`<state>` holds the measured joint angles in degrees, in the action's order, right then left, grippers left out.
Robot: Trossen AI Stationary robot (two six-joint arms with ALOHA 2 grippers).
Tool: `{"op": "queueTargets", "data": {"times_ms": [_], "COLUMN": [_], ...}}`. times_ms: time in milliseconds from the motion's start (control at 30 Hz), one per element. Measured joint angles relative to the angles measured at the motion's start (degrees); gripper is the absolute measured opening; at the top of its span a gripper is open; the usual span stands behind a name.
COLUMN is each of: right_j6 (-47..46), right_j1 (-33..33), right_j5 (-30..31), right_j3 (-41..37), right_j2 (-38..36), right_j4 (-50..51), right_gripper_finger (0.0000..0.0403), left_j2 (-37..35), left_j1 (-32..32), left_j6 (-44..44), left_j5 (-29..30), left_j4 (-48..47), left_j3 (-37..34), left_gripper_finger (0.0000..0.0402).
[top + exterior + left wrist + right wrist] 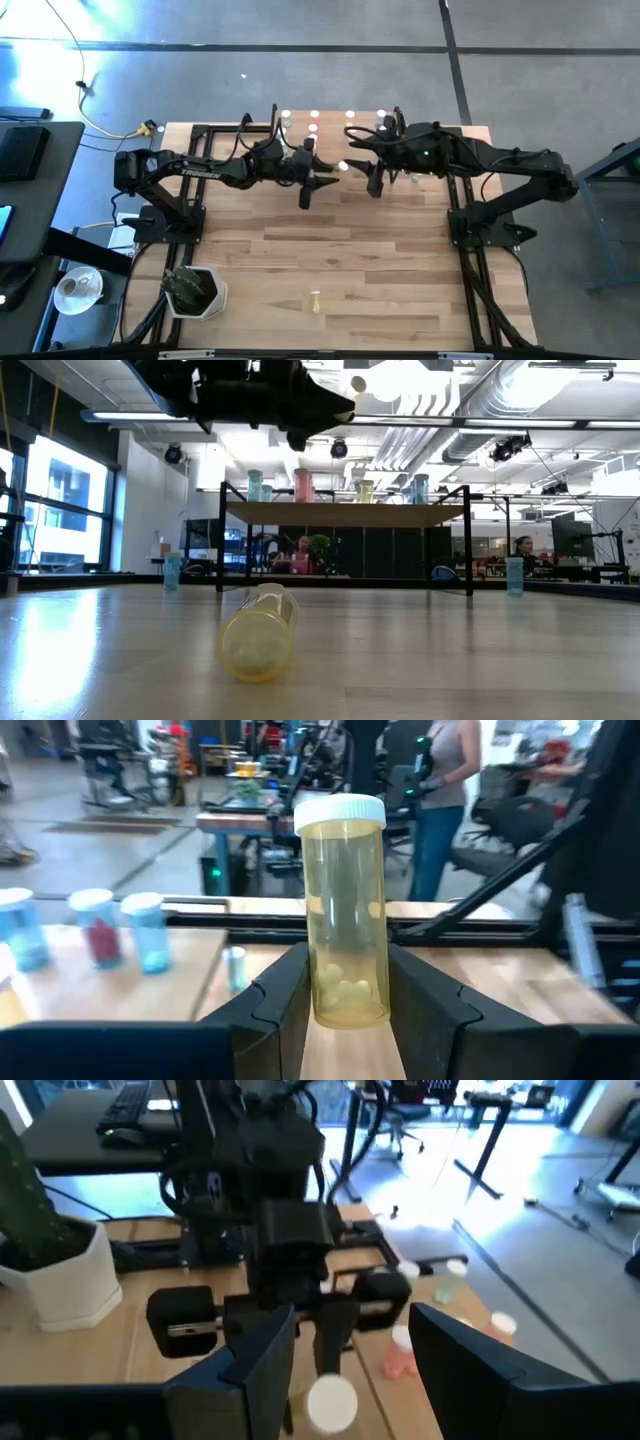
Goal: Pick and place medicine bottles onto shelf by color
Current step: Put the yellow pill bottle on the shelf
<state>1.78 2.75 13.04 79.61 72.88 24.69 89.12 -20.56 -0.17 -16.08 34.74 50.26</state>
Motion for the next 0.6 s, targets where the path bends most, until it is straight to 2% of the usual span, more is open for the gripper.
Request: {"op": "queueTargets", "data": {"times_ms": [67, 367, 467, 600], "right_j6": [-1.0, -0.6, 0.7, 1.4], "right_j1": [0.4, 3.2, 3.3, 3.2], "right_j5": [-0.7, -12.3, -15.7, -16.8], "right_j3": [0.0, 0.0, 0.0, 0.0], "right_j2": [0.0, 2.7, 3.3, 3.3], "right_j4": [1.2, 5.1, 6.0, 6.4], "right_gripper_finger": [0.019, 0.019, 0.019, 0.019], "left_j2": [0.0, 0.0, 0.0, 0.0], "left_j1": [0.4, 2.9, 3.6, 3.8], "left_j6": [1.2, 5.9, 7.5, 9.3], "left_j5": [1.4, 2.2, 4.5, 5.7], "left_j4": [0.0, 1.2, 1.1, 1.5], "left_j3": [0.0, 0.0, 0.0, 0.0], "left_gripper_finger": [0.011, 0.011, 0.011, 0.011]}}
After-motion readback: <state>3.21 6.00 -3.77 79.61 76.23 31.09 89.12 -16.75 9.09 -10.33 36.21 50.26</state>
